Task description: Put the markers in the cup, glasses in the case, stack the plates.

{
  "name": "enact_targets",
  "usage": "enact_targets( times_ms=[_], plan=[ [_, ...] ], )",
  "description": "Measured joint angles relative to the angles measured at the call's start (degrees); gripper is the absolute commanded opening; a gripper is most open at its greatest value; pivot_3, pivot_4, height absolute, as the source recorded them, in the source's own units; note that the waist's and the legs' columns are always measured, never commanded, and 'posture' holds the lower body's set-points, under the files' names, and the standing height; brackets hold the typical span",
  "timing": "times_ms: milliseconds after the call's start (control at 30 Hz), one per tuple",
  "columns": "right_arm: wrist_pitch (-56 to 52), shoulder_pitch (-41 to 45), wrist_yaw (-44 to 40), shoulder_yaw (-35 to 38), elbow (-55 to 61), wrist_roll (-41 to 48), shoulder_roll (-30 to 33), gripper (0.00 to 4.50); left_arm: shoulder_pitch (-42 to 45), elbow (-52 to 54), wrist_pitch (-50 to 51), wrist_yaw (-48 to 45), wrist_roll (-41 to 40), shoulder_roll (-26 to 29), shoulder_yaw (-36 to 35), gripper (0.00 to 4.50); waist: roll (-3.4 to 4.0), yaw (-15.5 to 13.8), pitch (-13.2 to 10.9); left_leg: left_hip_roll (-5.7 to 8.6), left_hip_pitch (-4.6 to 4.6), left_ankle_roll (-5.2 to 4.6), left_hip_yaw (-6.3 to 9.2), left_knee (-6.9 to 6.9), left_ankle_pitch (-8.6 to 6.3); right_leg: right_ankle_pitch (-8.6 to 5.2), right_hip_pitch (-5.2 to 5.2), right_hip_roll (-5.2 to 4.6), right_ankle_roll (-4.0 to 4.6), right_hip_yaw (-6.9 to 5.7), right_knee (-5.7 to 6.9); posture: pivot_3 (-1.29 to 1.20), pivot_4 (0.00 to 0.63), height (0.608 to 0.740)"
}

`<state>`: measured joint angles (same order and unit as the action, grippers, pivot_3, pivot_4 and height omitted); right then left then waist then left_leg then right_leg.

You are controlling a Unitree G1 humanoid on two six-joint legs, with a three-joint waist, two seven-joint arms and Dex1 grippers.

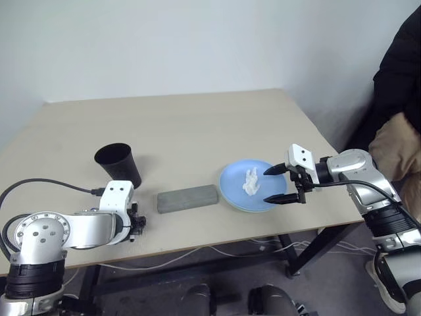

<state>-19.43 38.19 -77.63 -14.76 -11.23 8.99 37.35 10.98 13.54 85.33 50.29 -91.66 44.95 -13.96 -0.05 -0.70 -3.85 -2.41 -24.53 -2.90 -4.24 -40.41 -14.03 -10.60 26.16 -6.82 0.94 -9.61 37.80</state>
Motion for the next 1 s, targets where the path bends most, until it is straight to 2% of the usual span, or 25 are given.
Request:
enact_targets(
  times_ms=[33,433,667,833,1000],
  plan=[
    [0.0,0.0,0.0,0.0,0.0,0.0,0.0,4.50,-0.4,0.0,-1.0,0.5,-1.0,0.8,0.6,0.90,0.00,0.0,0.0,0.00,0.00,0.01,-0.01,0.03,0.01,0.00,0.01,0.00,0.00,0.02,0.00,0.00,0.000,0.701],
    [0.1,0.0,0.0,0.0,-0.3,0.0,-0.4,4.50,-1.0,-0.5,-10.5,3.4,-8.4,8.1,8.6,0.90,0.00,0.0,0.0,0.04,0.00,0.04,-0.07,0.19,0.02,0.00,0.07,-0.01,0.00,0.06,-0.09,0.00,0.000,0.701],
    [0.2,0.0,0.1,0.0,-0.4,0.0,-0.5,4.50,-0.4,-0.9,-13.3,3.6,-10.0,10.6,11.5,0.90,0.01,0.0,0.0,0.04,-0.01,0.04,-0.08,0.22,0.02,0.00,0.09,0.00,0.00,0.05,-0.11,0.00,0.000,0.701],
    [0.2,0.0,0.2,0.0,-0.5,0.0,-0.7,4.50,-0.3,-0.9,-14.7,3.4,-10.5,11.9,13.0,0.01,0.01,0.0,0.0,0.04,-0.01,0.04,-0.09,0.23,0.02,0.00,0.10,0.01,0.00,0.06,-0.12,0.00,0.000,0.701],
    [0.2,0.0,0.4,0.0,-0.5,0.0,-0.9,4.50,-0.3,-1.0,-15.6,3.2,-10.7,12.6,13.6,0.01,0.01,0.0,0.0,0.03,0.00,0.04,-0.09,0.25,0.03,-0.01,0.11,0.02,0.00,0.06,-0.12,0.00,0.000,0.701]
  ],
)
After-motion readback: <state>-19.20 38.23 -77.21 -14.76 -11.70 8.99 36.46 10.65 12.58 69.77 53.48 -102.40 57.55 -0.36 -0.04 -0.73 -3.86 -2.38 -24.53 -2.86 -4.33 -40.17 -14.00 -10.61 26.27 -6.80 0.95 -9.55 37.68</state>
